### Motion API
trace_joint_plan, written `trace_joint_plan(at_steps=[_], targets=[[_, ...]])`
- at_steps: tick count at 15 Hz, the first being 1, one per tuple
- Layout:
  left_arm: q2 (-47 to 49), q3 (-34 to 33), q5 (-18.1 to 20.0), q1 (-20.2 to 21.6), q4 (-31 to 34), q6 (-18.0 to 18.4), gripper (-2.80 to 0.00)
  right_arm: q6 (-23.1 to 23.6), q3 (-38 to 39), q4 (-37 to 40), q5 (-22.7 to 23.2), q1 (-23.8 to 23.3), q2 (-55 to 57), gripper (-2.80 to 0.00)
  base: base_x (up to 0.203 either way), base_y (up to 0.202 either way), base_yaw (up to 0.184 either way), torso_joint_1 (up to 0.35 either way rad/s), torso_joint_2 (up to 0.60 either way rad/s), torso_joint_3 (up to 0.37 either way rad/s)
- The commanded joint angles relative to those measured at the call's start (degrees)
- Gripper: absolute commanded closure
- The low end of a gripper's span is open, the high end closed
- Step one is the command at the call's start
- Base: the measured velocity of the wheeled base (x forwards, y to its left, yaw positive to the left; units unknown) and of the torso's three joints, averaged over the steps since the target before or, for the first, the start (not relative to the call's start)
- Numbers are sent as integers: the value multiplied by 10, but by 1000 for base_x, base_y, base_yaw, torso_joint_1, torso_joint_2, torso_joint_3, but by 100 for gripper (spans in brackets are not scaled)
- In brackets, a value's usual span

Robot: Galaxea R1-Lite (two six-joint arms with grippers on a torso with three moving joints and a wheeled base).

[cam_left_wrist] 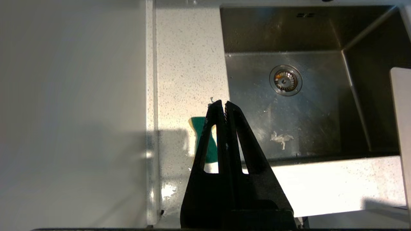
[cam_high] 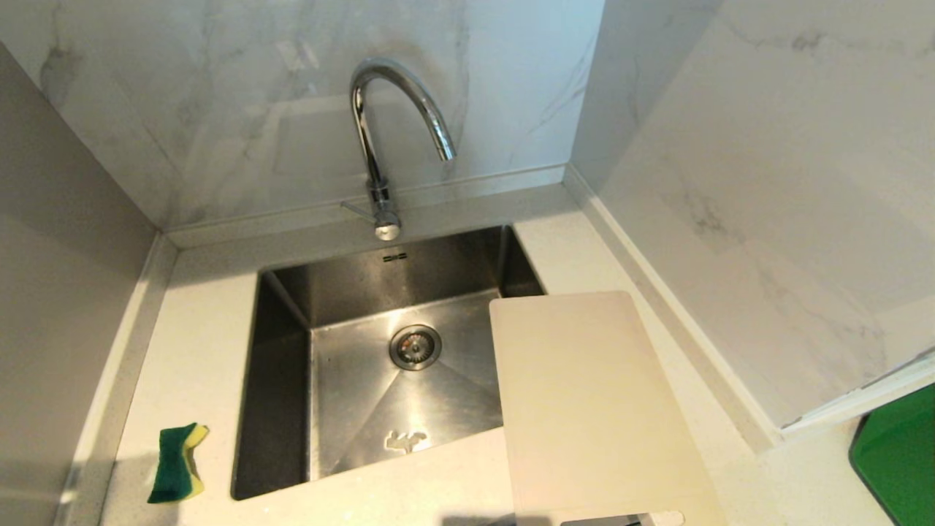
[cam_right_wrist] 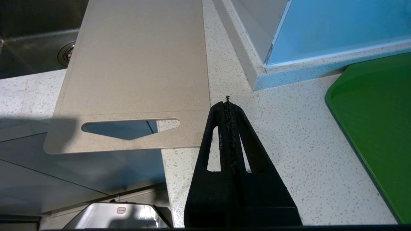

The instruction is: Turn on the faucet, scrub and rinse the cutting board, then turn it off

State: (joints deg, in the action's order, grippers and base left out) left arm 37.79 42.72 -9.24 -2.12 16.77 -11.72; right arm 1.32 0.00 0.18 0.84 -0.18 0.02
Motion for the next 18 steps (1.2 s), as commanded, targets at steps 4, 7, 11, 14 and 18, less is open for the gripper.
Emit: trace_joint_plan(at_steps=[4,7,11,14,18], targets=[[-29,-68,-2,-15,-106,9,0,0,0,0,0,0,0,0,0,0,0,0,0,0],[-62,-110,-2,-48,-123,13,0,0,0,0,0,0,1,0,0,0,0,0,0,0],[-91,-166,14,-43,-131,28,0,0,0,0,0,0,0,0,0,0,0,0,0,0],[-124,-187,67,-7,-133,36,0,0,0,0,0,0,0,0,0,0,0,0,0,0],[-192,-261,78,11,-134,56,0,0,0,0,0,1,0,0,0,0,0,0,0,0]])
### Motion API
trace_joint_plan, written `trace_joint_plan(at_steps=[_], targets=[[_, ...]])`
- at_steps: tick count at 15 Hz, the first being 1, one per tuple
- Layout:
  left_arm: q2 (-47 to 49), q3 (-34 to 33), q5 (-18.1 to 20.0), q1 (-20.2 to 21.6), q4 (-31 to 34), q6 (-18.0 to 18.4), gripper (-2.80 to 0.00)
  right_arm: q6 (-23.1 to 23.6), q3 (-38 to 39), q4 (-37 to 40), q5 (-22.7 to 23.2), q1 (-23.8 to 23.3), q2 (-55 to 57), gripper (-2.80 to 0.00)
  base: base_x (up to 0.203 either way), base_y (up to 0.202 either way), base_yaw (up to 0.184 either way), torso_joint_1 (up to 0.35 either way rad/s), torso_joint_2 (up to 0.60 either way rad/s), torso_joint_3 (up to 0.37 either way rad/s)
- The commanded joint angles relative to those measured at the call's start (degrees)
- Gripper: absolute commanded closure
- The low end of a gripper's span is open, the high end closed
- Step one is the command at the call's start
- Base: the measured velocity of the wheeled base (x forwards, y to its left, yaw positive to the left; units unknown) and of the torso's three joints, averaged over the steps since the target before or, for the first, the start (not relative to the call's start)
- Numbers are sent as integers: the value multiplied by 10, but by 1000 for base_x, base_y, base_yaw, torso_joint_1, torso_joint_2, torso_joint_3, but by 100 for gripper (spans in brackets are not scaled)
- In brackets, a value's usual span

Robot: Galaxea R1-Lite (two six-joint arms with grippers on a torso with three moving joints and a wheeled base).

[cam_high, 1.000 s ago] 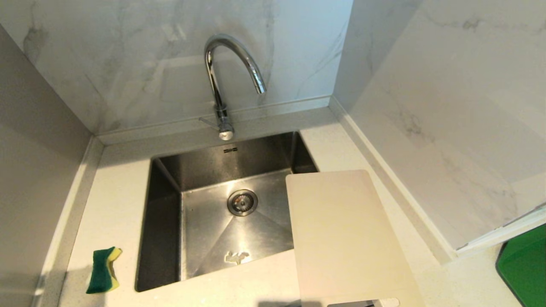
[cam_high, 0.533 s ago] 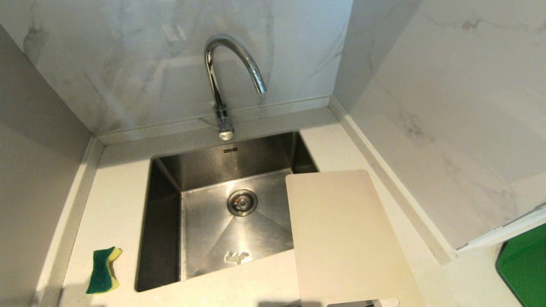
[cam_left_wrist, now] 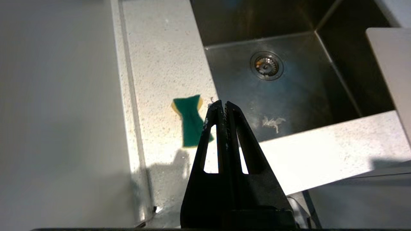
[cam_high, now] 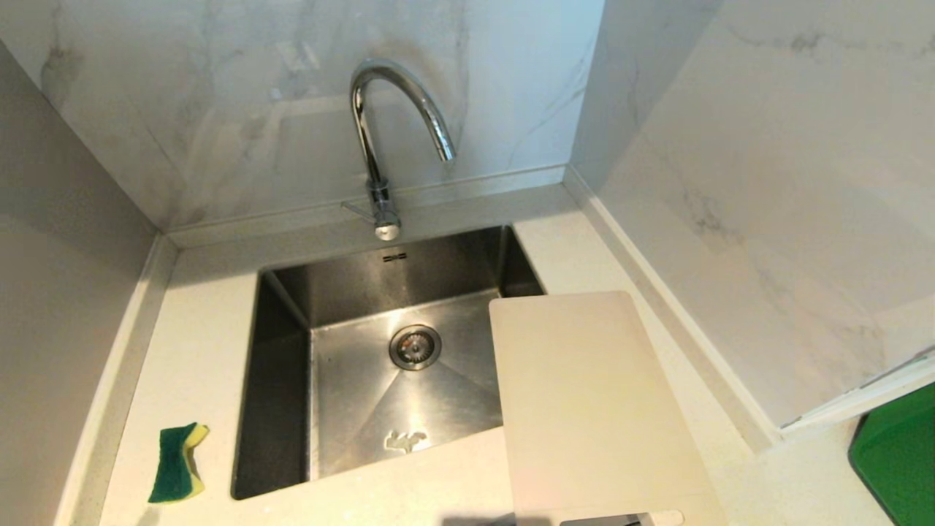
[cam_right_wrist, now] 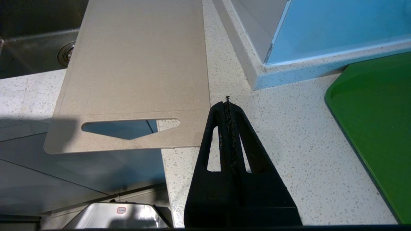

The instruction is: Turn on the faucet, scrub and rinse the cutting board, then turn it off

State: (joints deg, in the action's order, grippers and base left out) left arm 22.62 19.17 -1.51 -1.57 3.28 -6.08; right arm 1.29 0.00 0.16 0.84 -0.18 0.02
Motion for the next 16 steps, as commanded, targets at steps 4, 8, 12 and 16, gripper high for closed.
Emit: trace_joint_plan(at_steps=[4,8,12,16], targets=[[-108,-109,-13,3,-31,30,0,0,0,0,0,0,0,0,0,0,0,0,0,0],[-180,-184,5,10,-86,96,0,0,0,0,0,0,0,0,0,0,0,0,0,0],[-227,-193,18,15,-36,73,0,0,0,0,0,0,1,0,0,0,0,0,0,0],[-227,-193,17,16,-36,63,0,0,0,0,0,0,0,0,0,0,0,0,0,0]])
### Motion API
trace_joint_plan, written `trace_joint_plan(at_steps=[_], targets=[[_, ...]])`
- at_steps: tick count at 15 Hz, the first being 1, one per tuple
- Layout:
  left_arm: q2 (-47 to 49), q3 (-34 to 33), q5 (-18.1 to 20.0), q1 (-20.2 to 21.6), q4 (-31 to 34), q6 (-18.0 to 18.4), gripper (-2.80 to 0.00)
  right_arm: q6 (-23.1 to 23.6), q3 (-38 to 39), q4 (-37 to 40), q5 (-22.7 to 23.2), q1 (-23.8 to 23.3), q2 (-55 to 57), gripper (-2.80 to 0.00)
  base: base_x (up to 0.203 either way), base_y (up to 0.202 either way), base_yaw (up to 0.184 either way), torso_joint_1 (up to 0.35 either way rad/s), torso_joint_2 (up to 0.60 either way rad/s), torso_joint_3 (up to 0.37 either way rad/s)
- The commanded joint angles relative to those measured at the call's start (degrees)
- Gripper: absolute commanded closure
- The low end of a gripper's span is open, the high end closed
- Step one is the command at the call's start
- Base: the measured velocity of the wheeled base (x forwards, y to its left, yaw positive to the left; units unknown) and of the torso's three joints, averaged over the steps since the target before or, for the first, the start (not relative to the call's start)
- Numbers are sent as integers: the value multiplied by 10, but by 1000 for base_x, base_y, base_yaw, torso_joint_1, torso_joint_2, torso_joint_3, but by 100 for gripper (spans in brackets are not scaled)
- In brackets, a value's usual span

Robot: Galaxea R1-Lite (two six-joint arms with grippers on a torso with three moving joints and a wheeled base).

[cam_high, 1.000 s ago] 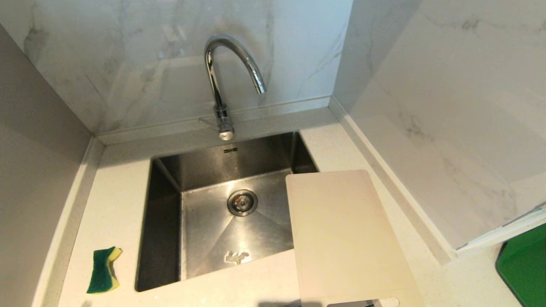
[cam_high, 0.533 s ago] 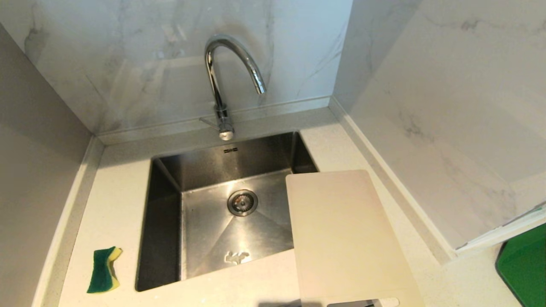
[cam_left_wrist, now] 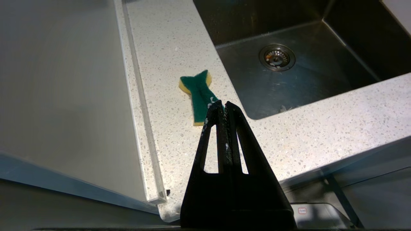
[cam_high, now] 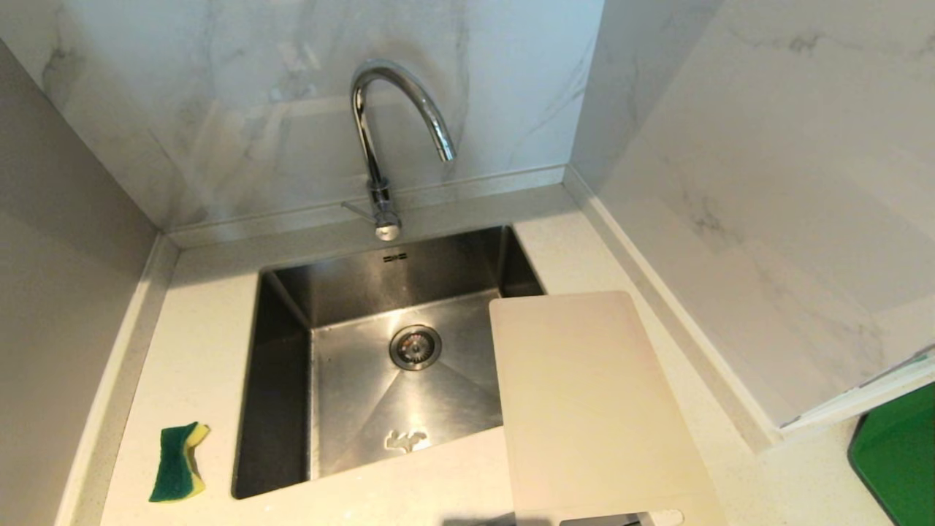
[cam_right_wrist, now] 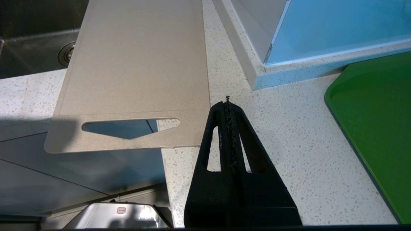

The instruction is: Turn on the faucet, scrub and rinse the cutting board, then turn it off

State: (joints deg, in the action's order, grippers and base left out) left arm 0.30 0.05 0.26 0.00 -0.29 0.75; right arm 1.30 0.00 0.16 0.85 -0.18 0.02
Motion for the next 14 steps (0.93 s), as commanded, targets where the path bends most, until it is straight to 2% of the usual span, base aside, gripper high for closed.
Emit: trace_joint_plan(at_steps=[1,14], targets=[[-3,-2,-3,0,0,-10,0,0,0,0,0,0,1,0,0,0,0,0,0,0],[-3,-2,-3,-1,0,-9,0,0,0,0,0,1,0,0,0,0,0,0,0,0]])
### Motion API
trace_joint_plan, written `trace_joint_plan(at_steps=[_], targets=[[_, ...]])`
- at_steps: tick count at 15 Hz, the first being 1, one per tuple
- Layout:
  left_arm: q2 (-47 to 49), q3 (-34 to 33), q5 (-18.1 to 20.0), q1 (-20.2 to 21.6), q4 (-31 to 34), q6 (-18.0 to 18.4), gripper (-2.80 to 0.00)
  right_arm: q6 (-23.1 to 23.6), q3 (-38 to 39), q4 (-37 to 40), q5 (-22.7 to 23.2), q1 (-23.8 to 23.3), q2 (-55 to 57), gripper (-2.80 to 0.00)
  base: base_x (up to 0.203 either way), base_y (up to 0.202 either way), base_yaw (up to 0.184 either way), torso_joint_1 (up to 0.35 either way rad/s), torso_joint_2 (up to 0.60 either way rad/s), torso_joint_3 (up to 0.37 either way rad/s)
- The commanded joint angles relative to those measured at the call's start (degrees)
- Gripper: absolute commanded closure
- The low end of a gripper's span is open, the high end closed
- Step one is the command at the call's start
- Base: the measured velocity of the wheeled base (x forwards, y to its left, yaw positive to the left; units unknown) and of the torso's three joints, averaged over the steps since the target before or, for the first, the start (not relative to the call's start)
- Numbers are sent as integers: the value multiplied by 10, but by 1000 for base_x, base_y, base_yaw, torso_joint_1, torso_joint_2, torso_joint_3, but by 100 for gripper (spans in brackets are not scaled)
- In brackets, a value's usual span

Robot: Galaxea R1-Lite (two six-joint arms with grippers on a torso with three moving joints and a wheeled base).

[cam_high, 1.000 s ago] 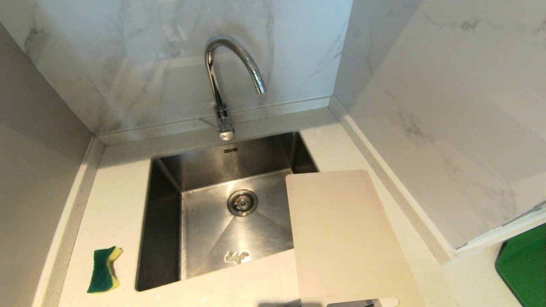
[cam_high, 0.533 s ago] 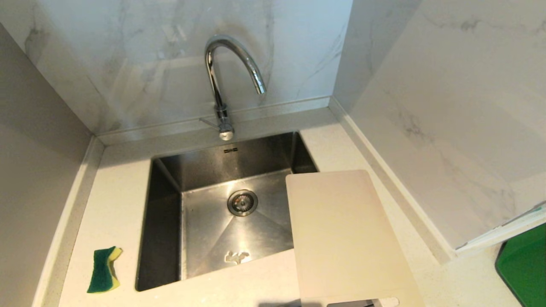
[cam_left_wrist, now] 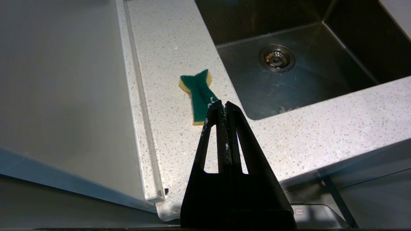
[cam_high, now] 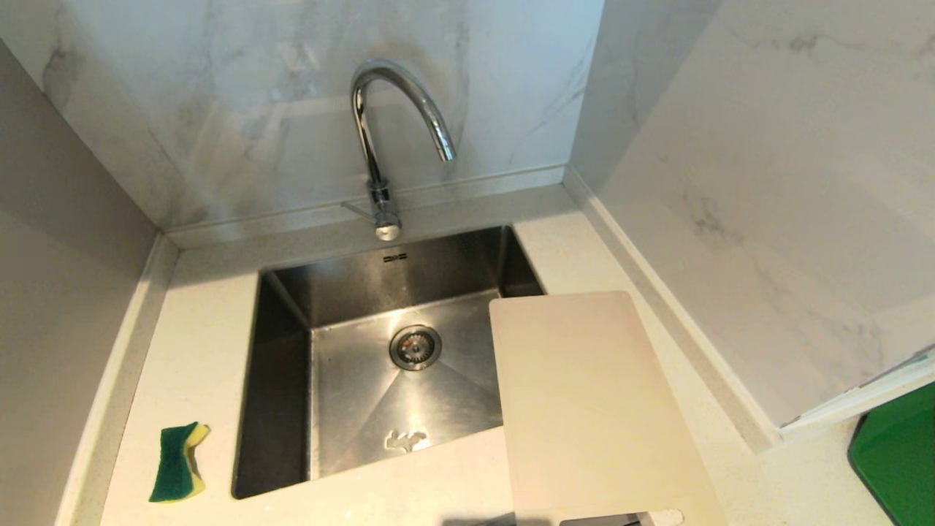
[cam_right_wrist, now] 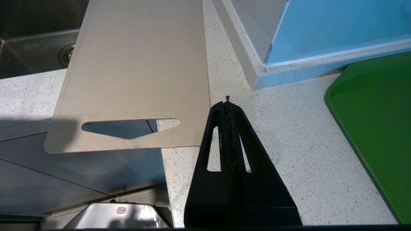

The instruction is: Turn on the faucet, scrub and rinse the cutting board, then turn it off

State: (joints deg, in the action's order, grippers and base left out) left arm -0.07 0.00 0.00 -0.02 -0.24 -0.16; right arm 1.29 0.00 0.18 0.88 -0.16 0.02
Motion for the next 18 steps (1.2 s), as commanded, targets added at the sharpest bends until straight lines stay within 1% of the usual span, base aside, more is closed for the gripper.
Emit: trace_joint_plan(at_steps=[1,5,18], targets=[[1,-1,0,0,0,0,0,0,0,0,0,0,0,0,0,0,0,0,0,0],[1,-1,0,-1,-1,1,0,0,0,0,-1,0,1,0,0,0,0,0,0,0],[1,-2,-1,-1,-1,-6,0,-20,0,-1,-7,0,1,0,0,0,0,0,0,0]])
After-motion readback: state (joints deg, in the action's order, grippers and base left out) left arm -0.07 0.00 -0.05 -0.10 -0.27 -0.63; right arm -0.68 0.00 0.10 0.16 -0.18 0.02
